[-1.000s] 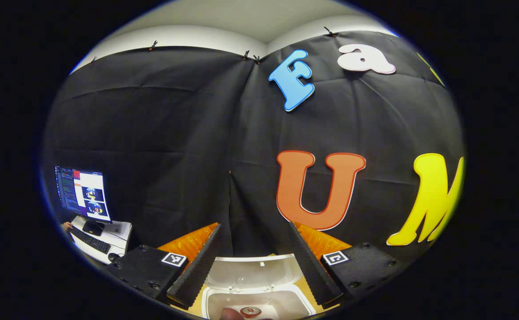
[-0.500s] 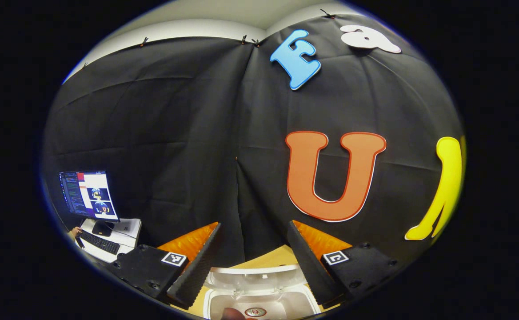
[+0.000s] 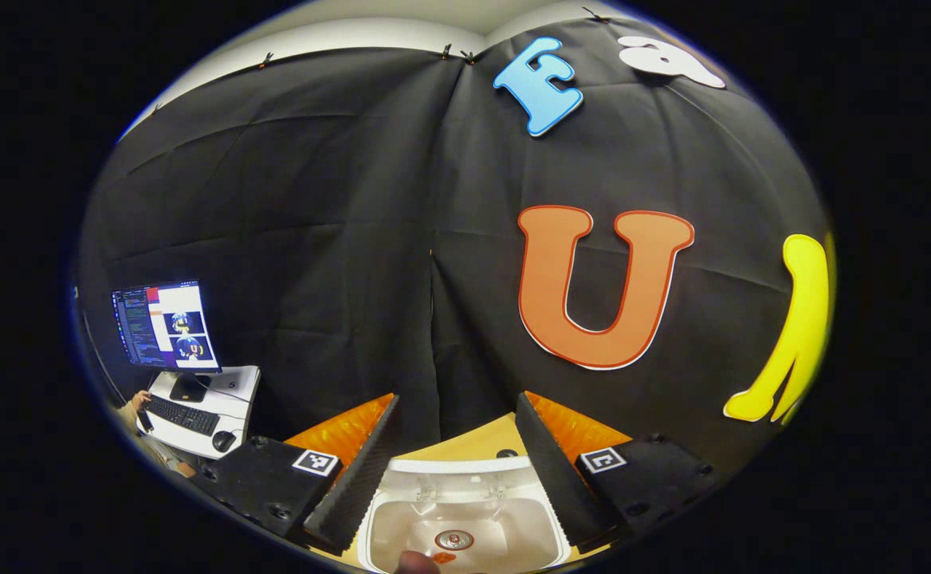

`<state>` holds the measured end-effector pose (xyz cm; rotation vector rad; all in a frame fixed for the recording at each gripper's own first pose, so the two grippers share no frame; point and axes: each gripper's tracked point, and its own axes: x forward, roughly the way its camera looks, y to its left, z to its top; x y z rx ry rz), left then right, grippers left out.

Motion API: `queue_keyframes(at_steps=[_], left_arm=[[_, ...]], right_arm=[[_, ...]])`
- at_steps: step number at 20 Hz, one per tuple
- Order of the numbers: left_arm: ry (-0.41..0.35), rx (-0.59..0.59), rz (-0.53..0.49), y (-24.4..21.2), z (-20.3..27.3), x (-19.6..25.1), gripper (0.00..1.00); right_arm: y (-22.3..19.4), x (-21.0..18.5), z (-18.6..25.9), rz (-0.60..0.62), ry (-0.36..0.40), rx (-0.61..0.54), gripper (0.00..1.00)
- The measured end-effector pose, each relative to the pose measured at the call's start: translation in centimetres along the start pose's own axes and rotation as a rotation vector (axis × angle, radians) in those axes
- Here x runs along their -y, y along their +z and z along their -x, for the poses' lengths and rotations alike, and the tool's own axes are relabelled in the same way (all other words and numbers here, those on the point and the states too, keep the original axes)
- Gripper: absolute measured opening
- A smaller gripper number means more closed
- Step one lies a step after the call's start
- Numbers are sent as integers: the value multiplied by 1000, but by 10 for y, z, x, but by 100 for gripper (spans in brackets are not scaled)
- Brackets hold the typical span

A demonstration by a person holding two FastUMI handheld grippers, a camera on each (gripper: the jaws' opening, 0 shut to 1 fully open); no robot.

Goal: Press the lid of the desktop garbage bin to open it, pick up the crumpled paper on the desktop and throw it into the bin, then pick up the pop can on the desktop and drop it into the bin, and finally close the garbage bin lid.

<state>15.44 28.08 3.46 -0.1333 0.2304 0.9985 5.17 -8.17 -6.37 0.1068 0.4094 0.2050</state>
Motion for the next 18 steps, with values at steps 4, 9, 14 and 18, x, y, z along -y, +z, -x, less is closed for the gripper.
queue_keyframes(at_steps=[4,9,14,18], left_arm=[[-7,-4,-10,-29,35,4,94],[-16,-3,-13,-71,67,2,94],[-5,-45,-37,-110,75,3,93],[-19,-60,-48,-132,75,8,94]], right_arm=[[2,-2,0,8,37,8,84],[-7,-15,1,25,89,-2,84],[-18,-20,2,32,111,-17,84],[-17,-18,1,42,103,-11,84]])
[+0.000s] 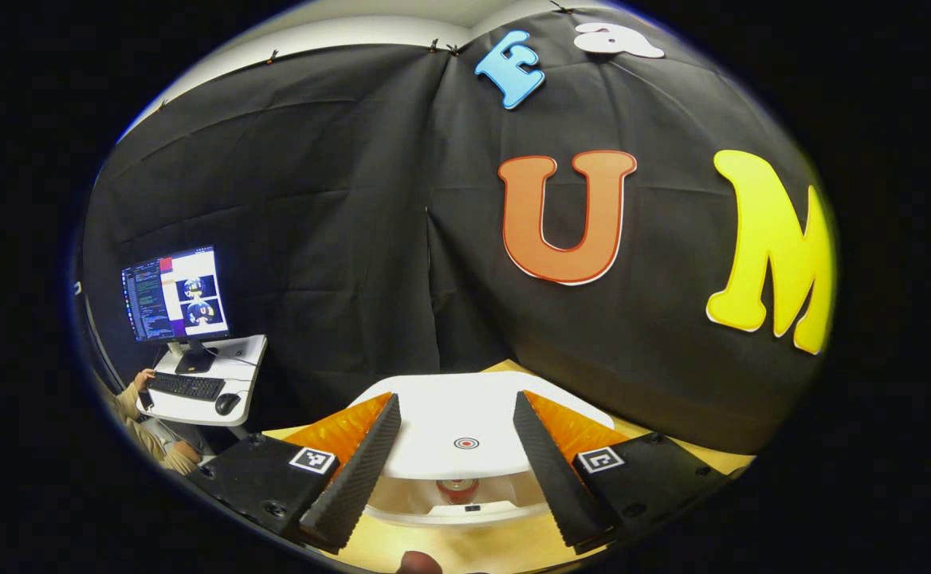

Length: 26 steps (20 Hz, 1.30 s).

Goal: Press the lid of the desktop garbage bin to open it, pick up the crumpled paper on the desktop and throw it into the bin, then pick up the pop can on the desktop and drop it into the bin, and finally close the garbage bin lid.

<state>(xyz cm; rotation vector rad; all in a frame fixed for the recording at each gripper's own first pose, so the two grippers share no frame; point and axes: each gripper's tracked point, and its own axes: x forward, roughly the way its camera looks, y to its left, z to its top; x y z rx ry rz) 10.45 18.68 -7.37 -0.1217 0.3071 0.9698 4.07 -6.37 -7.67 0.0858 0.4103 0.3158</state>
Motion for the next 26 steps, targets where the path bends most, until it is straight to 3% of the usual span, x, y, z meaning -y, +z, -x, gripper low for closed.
queue_keyframes(at_steps=[13,18,19,20,23,24,25,26], left_arm=[[-28,-12,-15,-50,-5,3,93],[-39,53,-51,-52,-5,8,94],[-40,53,-55,-57,-6,7,82],[-40,77,-64,-56,-4,7,93],[-54,102,-78,-61,-4,6,92],[-57,114,-76,-58,-5,7,100],[-57,115,-72,-60,-5,6,90],[-61,126,-63,-60,-5,6,90]], right_arm=[[-12,-6,-5,19,5,-22,84],[-13,-6,-6,22,2,-15,84],[-15,-6,-6,20,4,-19,84],[-16,-6,-7,19,6,-22,84],[-14,-7,-8,11,11,-16,84],[-15,-6,-9,11,11,-15,84],[-16,-5,-11,5,11,-18,84],[-18,-4,-13,-1,13,-23,84]])
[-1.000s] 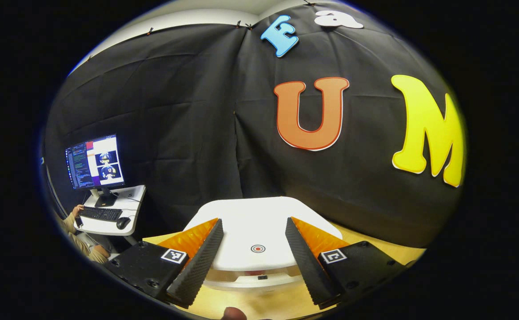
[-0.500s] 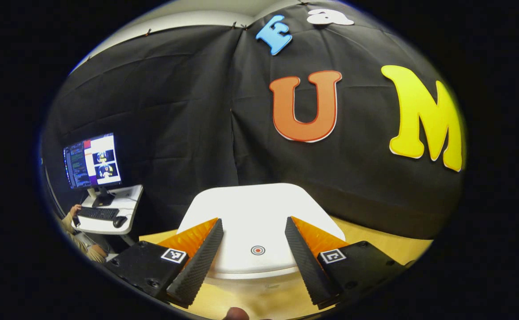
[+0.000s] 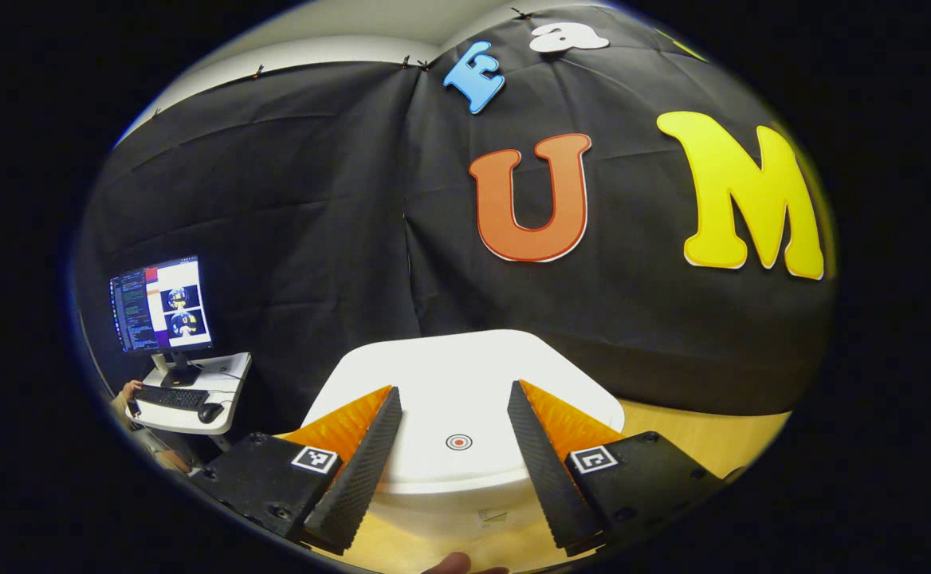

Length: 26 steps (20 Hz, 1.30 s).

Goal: Press the lid of the desktop garbage bin to open it, pick up the crumpled paper on the desktop and throw it into the bin, then pick up the pop can on the desktop and drop it into the bin, and finally close the garbage bin lid.

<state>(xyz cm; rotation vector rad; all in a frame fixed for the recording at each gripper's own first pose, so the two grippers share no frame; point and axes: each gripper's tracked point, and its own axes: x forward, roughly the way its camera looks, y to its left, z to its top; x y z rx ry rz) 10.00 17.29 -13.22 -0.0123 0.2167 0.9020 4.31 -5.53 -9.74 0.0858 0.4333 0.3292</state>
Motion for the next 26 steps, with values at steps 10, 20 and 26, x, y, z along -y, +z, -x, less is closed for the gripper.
queue_keyframes(at_steps=[10,20,26], left_arm=[[-75,96,-4,15,1,-2,89],[-512,268,-24,94,71,55,96],[-706,301,48,129,144,57,95]], right_arm=[[10,0,0,-4,-27,39,84],[50,-8,10,68,-167,218,82],[60,-26,25,46,-217,279,84]])
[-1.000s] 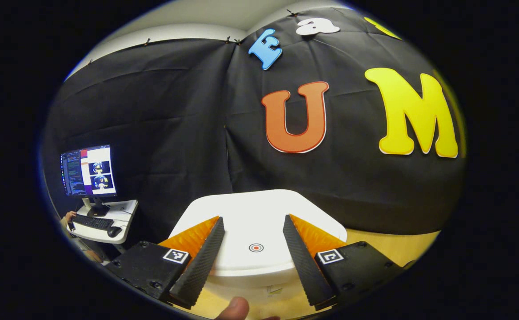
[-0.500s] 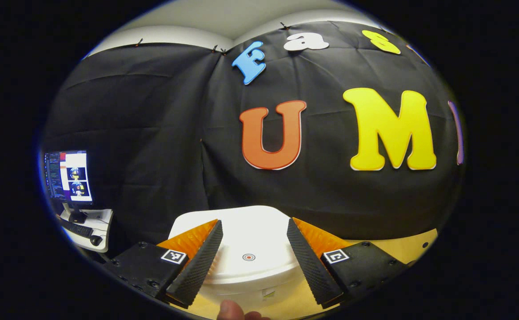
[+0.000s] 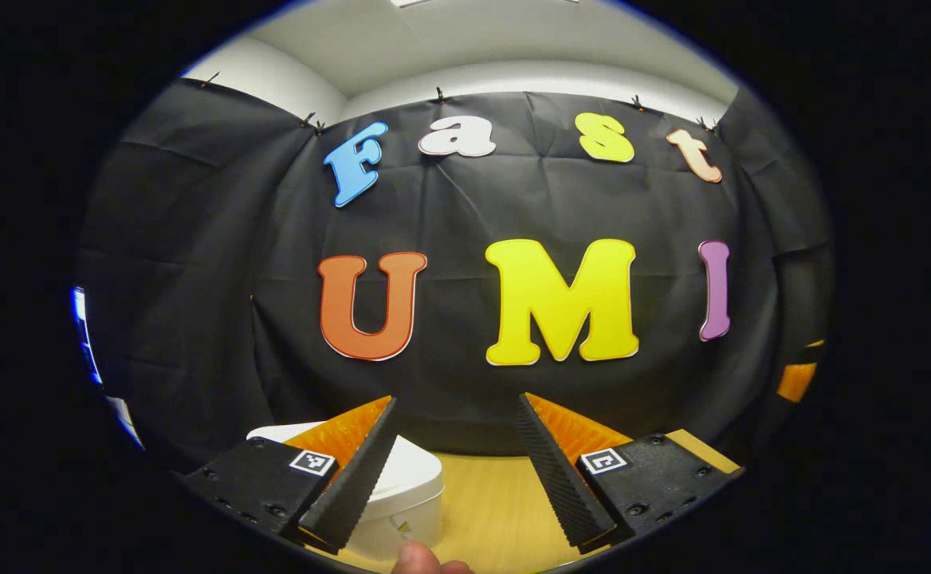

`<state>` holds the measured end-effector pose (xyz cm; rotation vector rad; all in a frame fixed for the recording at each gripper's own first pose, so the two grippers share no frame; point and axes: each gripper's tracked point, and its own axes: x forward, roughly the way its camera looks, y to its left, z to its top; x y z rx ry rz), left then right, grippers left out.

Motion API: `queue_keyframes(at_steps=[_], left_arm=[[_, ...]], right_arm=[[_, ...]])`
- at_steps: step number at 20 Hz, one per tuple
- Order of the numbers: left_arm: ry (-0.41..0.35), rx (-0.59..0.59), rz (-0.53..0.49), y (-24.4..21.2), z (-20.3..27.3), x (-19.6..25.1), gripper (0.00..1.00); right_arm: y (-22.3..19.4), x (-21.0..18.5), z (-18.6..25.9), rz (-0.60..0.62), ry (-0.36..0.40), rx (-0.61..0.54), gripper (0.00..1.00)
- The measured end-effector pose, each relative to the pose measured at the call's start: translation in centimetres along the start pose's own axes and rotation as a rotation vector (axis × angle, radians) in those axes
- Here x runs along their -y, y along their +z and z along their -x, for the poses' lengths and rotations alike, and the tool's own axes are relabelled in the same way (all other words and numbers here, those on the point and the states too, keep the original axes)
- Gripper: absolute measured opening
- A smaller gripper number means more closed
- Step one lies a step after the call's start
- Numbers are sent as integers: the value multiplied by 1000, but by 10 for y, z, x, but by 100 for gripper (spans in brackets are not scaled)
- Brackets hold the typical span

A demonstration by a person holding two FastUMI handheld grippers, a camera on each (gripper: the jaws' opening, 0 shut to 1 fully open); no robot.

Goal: Press the lid of the desktop garbage bin to open it, pick up the crumpled paper on the desktop and throw it into the bin, then pick up the pop can on the desktop and drop it into the bin, and finally close the garbage bin lid.

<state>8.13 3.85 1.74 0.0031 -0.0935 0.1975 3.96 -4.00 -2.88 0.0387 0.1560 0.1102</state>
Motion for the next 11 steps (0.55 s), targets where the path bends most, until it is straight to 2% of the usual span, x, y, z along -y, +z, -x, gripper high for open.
queue_keyframes(at_steps=[3,8,11], left_arm=[[-31,-23,9,4,7,0,96],[-100,-24,5,9,32,3,96],[-114,-18,-11,10,48,6,96]], right_arm=[[4,-3,6,-17,-24,16,84],[6,-18,12,-12,-21,29,82],[8,-24,16,-2,-29,38,84]])
